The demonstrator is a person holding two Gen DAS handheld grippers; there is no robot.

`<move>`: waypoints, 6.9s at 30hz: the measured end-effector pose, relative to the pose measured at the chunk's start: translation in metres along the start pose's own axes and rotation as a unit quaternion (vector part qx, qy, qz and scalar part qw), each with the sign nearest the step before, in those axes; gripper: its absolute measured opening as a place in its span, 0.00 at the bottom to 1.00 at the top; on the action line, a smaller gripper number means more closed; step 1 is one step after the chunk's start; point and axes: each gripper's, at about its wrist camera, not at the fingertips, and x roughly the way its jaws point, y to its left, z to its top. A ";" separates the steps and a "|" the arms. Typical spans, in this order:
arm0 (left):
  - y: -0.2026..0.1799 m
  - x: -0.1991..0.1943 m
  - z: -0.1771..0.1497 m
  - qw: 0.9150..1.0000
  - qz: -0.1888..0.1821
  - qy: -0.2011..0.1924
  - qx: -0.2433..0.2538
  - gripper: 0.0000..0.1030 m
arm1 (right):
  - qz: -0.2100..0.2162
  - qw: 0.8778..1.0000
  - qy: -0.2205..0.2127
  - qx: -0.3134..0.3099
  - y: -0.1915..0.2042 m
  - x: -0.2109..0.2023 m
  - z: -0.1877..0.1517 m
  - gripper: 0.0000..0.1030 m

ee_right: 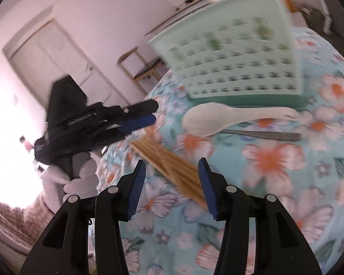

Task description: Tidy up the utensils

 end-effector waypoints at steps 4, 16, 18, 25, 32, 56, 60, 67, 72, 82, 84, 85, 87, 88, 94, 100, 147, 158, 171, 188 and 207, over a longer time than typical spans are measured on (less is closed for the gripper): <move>0.004 0.022 0.008 1.000 0.011 0.020 -0.014 0.39 | 0.004 0.999 -0.009 0.030 -0.019 -0.006 -0.003 0.46; -0.010 0.053 0.005 0.997 0.069 0.033 0.019 0.05 | 0.027 0.997 -0.022 0.065 -0.036 -0.021 -0.005 0.46; -0.020 0.041 0.003 0.997 0.066 0.020 0.033 0.04 | 0.030 0.997 -0.025 0.073 -0.041 -0.024 -0.006 0.46; -0.036 -0.022 -0.001 0.999 -0.001 0.003 0.038 0.02 | 0.024 0.997 -0.025 0.076 -0.044 -0.026 -0.010 0.46; 0.012 -0.068 -0.026 0.998 -0.013 0.046 -0.046 0.02 | 0.019 0.996 -0.030 0.080 -0.042 -0.033 -0.016 0.46; 0.078 -0.062 -0.083 0.983 -0.006 0.015 -0.181 0.30 | -0.015 0.997 -0.014 0.068 -0.036 -0.022 -0.015 0.46; 0.059 -0.055 -0.083 0.992 0.047 -0.005 -0.114 0.16 | -0.032 0.997 -0.009 0.064 -0.033 -0.019 -0.014 0.46; 0.065 -0.072 -0.085 0.994 0.069 -0.038 -0.070 0.13 | -0.095 0.995 -0.007 -0.012 -0.004 -0.024 0.000 0.46; 0.075 -0.084 -0.087 0.997 0.052 -0.033 -0.044 0.13 | -0.176 0.977 -0.001 -0.122 0.025 -0.013 0.027 0.46; 0.084 -0.089 -0.094 0.998 0.031 -0.047 -0.020 0.12 | -0.246 0.918 0.098 -0.294 0.049 0.057 0.039 0.36; 0.088 -0.089 -0.094 0.998 0.025 -0.047 -0.019 0.12 | -0.261 0.902 0.118 -0.322 0.050 0.068 0.037 0.35; 0.089 -0.089 -0.094 0.998 0.022 -0.048 -0.018 0.12 | -0.265 0.896 0.129 -0.331 0.049 0.073 0.037 0.34; 0.090 -0.089 -0.094 0.999 0.019 -0.049 -0.014 0.12 | -0.270 0.888 0.142 -0.344 0.050 0.079 0.036 0.34; 0.090 -0.089 -0.094 0.999 0.018 -0.050 -0.013 0.12 | -0.271 0.883 0.151 -0.353 0.050 0.082 0.035 0.33; 0.095 -0.088 -0.095 0.998 0.001 -0.054 -0.015 0.11 | -0.262 0.859 0.206 -0.388 0.055 0.107 0.035 0.31; 0.099 -0.090 -0.097 0.998 -0.010 -0.058 -0.027 0.10 | -0.251 0.858 0.223 -0.388 0.058 0.132 0.046 0.30; 0.077 -0.107 -0.083 0.997 0.004 -0.078 0.020 0.05 | -0.288 0.936 -0.031 -0.200 0.089 0.025 0.095 0.03; -0.006 -0.188 -0.057 0.973 0.034 -0.195 0.116 0.02 | -0.213 0.945 -0.169 -0.180 0.104 -0.077 0.092 0.03; -0.135 -0.165 0.047 0.935 0.140 -0.187 0.266 0.02 | -0.142 0.941 -0.278 -0.133 0.086 -0.162 0.059 0.03; -0.158 -0.047 0.101 0.927 0.242 -0.053 0.281 0.02 | -0.109 0.952 -0.265 -0.102 0.032 -0.163 0.056 0.03; -0.124 -0.092 0.093 0.966 0.084 -0.151 0.192 0.40 | -0.096 0.951 -0.281 -0.090 0.035 -0.174 0.085 0.03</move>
